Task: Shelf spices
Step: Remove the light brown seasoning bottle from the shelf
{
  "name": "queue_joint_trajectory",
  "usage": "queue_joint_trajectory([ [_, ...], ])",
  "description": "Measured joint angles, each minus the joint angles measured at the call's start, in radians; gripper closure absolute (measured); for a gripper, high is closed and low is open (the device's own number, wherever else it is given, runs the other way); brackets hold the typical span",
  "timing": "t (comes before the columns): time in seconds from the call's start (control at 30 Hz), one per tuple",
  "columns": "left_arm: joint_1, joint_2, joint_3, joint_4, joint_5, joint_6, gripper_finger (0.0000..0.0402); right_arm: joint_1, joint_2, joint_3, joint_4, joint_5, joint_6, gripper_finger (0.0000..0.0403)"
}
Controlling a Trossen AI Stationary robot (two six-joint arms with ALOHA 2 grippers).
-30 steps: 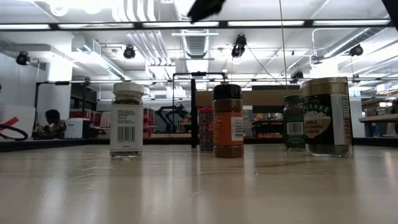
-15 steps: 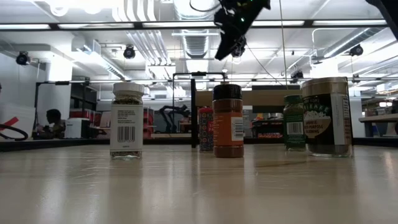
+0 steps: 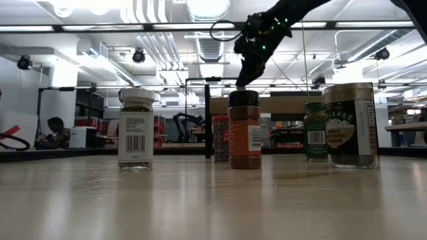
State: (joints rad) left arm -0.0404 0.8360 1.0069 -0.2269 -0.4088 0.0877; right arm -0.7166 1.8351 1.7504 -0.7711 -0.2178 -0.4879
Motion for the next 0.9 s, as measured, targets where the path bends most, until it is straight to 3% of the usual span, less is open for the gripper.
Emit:
queue_joint_trajectory([
  [0.63, 0.0, 0.0, 0.0, 0.001, 0.0, 0.0, 0.0198, 0.001, 0.001, -0.133, 0.122, 0.001, 0.023, 0.0084],
  [0.9, 0.0, 0.0, 0.0, 0.001, 0.0, 0.0, 0.0198, 0.003, 0.001, -0.133, 0.127, 0.001, 0.02, 0.0154],
])
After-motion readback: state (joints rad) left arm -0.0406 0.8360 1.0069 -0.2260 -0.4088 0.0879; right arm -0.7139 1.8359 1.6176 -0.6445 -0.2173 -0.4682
